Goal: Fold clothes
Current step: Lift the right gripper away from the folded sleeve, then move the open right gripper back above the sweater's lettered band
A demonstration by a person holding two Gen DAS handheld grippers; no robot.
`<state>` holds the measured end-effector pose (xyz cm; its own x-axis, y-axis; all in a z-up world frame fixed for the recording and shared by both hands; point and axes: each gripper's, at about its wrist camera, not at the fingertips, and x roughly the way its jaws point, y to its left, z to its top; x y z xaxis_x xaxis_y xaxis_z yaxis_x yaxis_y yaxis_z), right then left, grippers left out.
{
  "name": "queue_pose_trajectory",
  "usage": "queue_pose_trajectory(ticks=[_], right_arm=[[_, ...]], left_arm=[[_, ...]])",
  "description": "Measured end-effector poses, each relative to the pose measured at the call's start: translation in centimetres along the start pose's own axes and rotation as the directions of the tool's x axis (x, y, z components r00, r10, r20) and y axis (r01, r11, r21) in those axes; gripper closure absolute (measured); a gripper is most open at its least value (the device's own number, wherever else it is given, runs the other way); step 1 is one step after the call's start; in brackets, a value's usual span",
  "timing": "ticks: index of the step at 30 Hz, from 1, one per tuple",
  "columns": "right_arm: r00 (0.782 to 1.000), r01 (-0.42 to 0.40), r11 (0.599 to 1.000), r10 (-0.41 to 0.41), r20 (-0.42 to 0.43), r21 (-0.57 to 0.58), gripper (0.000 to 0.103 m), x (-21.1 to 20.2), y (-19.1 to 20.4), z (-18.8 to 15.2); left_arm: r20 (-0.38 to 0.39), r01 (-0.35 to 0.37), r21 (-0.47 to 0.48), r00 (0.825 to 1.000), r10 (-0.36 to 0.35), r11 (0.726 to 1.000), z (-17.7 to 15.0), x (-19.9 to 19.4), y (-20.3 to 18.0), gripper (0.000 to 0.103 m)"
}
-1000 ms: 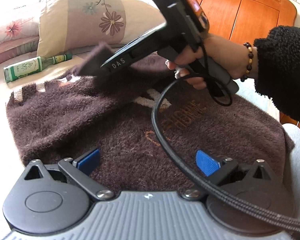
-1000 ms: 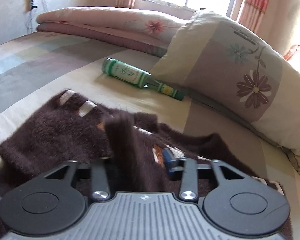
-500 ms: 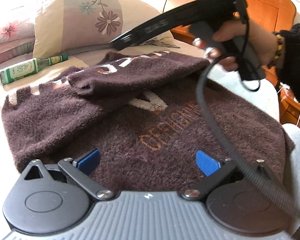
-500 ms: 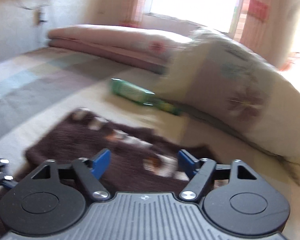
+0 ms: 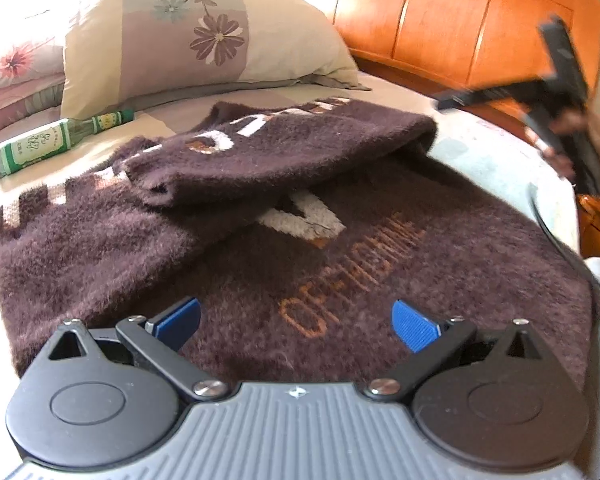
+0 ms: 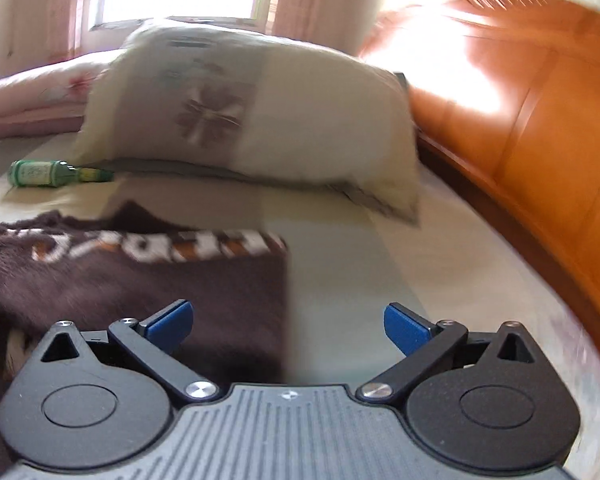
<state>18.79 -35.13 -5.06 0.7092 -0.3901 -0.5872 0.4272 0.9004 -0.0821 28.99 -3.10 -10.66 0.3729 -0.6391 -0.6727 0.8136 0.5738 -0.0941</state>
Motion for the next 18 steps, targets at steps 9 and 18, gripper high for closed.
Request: queue_pose_trajectory(ticks=[9,18], right_arm=[[0.997,-0.032,0.998,0.029,-0.071,-0.047,0.0,4.3,0.0,-2.6],[0.994,0.024,0.993,-0.036,-0.105,-0.117,0.0,5.7,0.9,-2.8]], left_arm=[[-0.033,-0.027,0.009,0.999,0.027,1.0,0.1,2.2,-0.8,0.001],[-0.034,-0.027,0.003,0.999,0.027,1.0,0.1,2.0,-0.3,0.001]])
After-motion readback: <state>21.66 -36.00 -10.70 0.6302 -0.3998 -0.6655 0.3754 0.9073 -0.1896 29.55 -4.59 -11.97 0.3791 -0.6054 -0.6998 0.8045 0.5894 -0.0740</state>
